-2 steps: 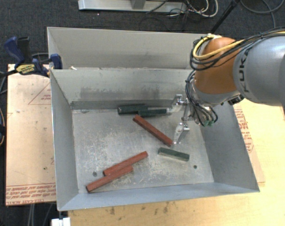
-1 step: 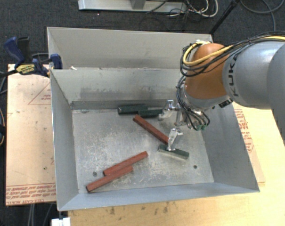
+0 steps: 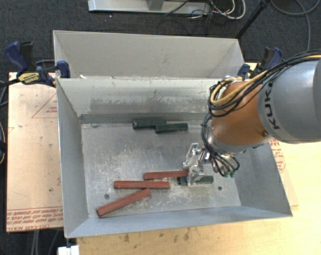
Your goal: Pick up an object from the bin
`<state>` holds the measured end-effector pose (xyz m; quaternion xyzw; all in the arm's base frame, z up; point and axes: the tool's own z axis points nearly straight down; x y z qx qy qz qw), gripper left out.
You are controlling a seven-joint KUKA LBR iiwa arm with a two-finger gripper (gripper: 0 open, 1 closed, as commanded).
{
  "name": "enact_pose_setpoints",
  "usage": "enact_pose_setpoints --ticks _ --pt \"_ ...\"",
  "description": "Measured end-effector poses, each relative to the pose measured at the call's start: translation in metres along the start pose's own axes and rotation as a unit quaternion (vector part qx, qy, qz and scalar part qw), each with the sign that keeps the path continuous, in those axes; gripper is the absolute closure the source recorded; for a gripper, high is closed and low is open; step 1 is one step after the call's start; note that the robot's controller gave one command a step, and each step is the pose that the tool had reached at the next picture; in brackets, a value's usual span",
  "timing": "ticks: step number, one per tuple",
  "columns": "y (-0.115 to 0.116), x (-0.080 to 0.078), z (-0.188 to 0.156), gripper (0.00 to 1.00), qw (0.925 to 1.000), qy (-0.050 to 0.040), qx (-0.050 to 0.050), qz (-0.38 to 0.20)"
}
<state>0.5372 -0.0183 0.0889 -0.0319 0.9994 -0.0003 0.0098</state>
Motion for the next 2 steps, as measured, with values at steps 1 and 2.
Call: enact_pose_setpoints --ticks 1,2 --pt "0.000 0.000 0.000 1.00 1.0000 0.0000 0.000 0.000" --pt "0.006 -0.007 -0.184 1.00 0.9995 0.0034 0.000 -0.033"
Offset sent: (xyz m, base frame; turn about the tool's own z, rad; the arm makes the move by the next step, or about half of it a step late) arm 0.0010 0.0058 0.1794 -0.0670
